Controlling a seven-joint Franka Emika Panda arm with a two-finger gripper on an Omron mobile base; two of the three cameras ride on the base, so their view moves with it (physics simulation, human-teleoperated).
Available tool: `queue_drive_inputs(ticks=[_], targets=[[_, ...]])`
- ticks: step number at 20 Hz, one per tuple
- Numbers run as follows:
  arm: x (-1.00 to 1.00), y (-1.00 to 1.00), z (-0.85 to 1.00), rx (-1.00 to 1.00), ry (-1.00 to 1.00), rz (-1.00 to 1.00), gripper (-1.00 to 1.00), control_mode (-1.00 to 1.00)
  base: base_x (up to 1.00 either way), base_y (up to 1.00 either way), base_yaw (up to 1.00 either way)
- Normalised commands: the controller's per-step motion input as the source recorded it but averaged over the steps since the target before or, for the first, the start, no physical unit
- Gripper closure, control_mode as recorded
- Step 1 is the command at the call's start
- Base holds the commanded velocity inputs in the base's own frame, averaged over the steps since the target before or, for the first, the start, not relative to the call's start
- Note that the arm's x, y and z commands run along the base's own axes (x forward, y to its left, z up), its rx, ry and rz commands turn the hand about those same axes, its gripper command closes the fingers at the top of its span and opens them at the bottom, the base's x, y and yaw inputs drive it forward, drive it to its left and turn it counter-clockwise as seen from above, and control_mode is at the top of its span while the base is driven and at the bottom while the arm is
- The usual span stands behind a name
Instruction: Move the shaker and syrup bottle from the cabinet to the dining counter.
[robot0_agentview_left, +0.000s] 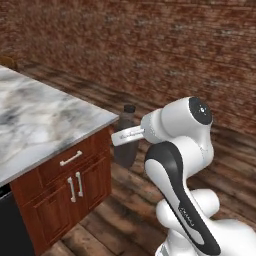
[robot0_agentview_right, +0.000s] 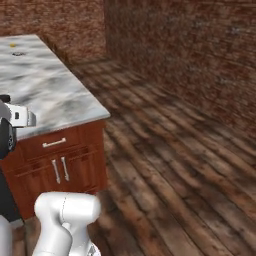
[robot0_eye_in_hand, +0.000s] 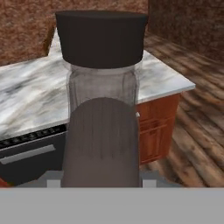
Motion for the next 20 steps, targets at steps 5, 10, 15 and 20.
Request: queue_drive_inputs(ticks=[5,10,15,20], targets=[[0.00,0.00,0.00,0.00,0.00,0.00,1.00,1.00,0.90,-0.33,0.00],[0.00,0.00,0.00,0.00,0.00,0.00,1.00,1.00,0.91,-0.34,0.01],[0.00,0.00,0.00,0.00,0.00,0.00,1.00,1.00,0.91,-0.34,0.02],[0.00,0.00,0.00,0.00,0.00,0.00,1.00,1.00,0.90,-0.33,0.03]])
